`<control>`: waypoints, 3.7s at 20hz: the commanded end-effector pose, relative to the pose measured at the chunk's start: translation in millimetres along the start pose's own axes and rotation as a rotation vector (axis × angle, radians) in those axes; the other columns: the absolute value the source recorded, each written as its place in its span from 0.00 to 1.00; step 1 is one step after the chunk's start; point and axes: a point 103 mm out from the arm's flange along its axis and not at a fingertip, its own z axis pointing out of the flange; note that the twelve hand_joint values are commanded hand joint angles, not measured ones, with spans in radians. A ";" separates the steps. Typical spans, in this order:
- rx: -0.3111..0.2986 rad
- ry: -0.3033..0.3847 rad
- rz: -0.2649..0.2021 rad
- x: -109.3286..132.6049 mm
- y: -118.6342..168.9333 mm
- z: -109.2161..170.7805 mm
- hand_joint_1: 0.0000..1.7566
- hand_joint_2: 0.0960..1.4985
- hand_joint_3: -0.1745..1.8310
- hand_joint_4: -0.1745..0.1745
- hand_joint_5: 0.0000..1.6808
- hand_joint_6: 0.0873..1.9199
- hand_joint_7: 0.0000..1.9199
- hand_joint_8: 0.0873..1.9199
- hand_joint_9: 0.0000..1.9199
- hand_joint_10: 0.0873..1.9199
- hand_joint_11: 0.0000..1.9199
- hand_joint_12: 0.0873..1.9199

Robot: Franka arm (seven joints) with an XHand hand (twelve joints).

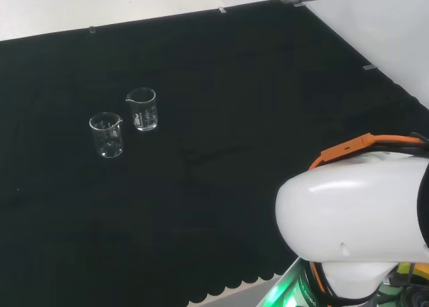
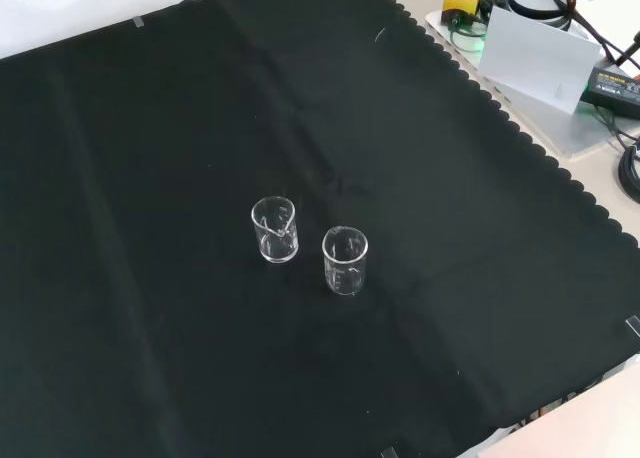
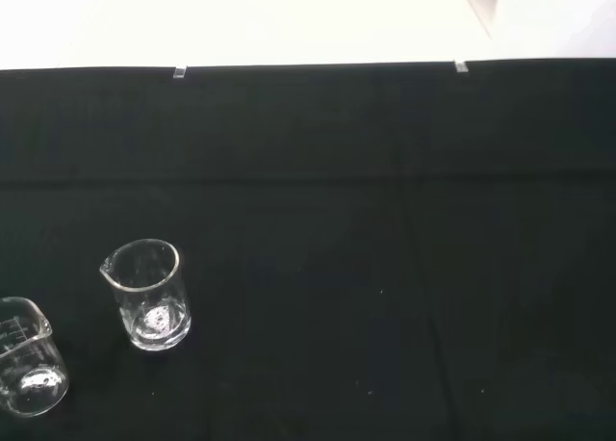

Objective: Pick up the beaker on the right.

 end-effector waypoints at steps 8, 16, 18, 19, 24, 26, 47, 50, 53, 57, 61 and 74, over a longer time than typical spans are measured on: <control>0.056 0.116 -0.034 -2.1 68.3 89.9 0.25 0.70 0.26 0.40 0.15 0.00 0.13 0.03 0.15 0.14 0.00 0.50; 0.068 0.184 -0.129 -1.7 136.6 148.3 0.26 0.66 0.31 0.40 0.15 0.00 0.08 0.18 0.10 0.29 0.00 0.51; 0.083 0.193 -0.140 3.2 147.8 163.0 0.27 0.66 0.31 0.40 0.15 0.00 0.07 0.20 0.10 0.29 0.00 0.51; 0.090 0.198 -0.143 5.7 152.9 169.9 0.27 0.66 0.31 0.40 0.15 0.00 0.07 0.20 0.10 0.29 0.00 0.52; 0.110 0.235 -0.174 18.6 177.1 201.2 0.27 0.65 0.31 0.40 0.15 0.00 0.07 0.21 0.10 0.29 0.00 0.52; 0.116 0.254 -0.192 27.0 187.9 215.1 0.28 0.65 0.31 0.40 0.15 0.00 0.07 0.21 0.10 0.29 0.00 0.52; 0.200 0.486 -0.343 73.0 226.1 320.0 0.42 0.36 0.44 0.31 0.21 0.00 0.10 0.28 0.17 0.31 0.00 0.62; 0.208 0.510 -0.373 78.6 229.5 326.5 0.43 0.34 0.46 0.31 0.21 0.00 0.10 0.29 0.17 0.31 0.00 0.62; 0.218 0.520 -0.397 83.5 231.7 331.9 0.43 0.32 0.46 0.31 0.20 0.00 0.10 0.29 0.17 0.31 0.00 0.62; 0.239 0.533 -0.412 88.6 233.3 342.6 0.43 0.31 0.46 0.31 0.19 0.00 0.09 0.28 0.17 0.30 0.00 0.62; 0.258 0.551 -0.424 90.2 234.4 354.7 0.43 0.30 0.46 0.32 0.17 0.00 0.08 0.28 0.15 0.30 0.00 0.61; 0.286 0.635 -0.446 88.8 238.6 386.0 0.44 0.27 0.46 0.30 0.15 0.00 0.08 0.28 0.16 0.31 0.00 0.61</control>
